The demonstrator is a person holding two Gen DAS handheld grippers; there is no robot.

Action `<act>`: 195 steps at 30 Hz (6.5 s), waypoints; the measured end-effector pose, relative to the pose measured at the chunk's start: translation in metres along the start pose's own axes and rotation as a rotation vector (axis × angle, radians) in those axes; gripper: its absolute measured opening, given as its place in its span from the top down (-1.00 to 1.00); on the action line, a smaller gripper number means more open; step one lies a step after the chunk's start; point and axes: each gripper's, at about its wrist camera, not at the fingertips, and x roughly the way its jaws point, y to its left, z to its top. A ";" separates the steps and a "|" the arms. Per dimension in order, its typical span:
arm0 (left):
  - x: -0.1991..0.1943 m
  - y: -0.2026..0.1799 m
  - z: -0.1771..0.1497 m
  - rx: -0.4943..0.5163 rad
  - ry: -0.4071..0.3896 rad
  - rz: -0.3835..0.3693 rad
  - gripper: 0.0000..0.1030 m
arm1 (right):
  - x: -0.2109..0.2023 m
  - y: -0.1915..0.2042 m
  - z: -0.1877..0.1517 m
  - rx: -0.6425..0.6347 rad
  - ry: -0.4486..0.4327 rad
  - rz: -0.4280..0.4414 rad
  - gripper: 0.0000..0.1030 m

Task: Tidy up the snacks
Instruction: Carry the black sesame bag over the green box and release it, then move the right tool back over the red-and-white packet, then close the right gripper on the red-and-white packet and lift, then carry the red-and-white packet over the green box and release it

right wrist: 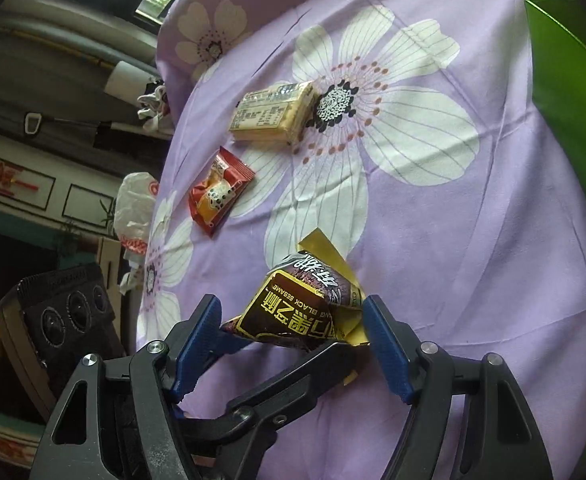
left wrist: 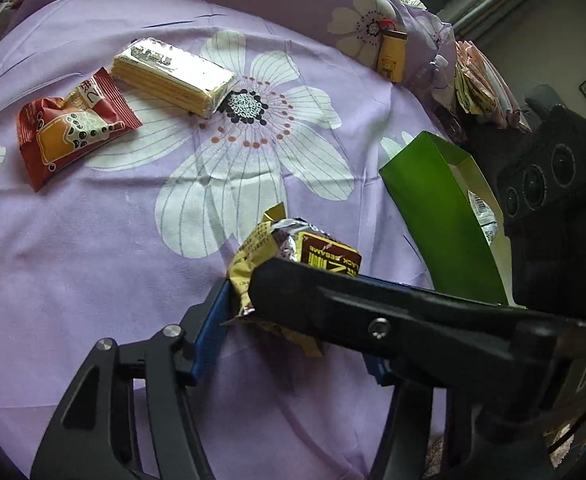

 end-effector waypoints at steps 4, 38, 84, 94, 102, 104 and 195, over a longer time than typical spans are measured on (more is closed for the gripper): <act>-0.011 -0.013 0.002 0.037 -0.052 0.000 -0.02 | -0.011 0.009 -0.001 -0.050 -0.031 -0.027 -0.29; 0.081 -0.226 0.048 0.401 -0.069 -0.197 -0.51 | -0.209 -0.138 -0.001 0.370 -0.623 -0.007 -0.29; -0.100 0.083 0.031 -0.257 -0.334 0.280 -0.96 | -0.096 -0.014 0.009 -0.029 -0.466 -0.278 -0.72; -0.110 0.091 0.030 -0.254 -0.348 0.306 -0.96 | -0.071 0.002 0.006 -0.077 -0.422 -0.287 -0.72; -0.114 0.097 0.031 -0.271 -0.352 0.307 -0.96 | -0.059 0.009 0.002 -0.102 -0.395 -0.292 -0.72; -0.113 0.098 0.032 -0.276 -0.353 0.306 -0.94 | -0.059 0.010 0.002 -0.103 -0.394 -0.292 -0.72; -0.031 -0.106 0.035 0.274 -0.289 0.053 0.18 | -0.128 0.013 -0.001 -0.065 -0.443 -0.211 -0.17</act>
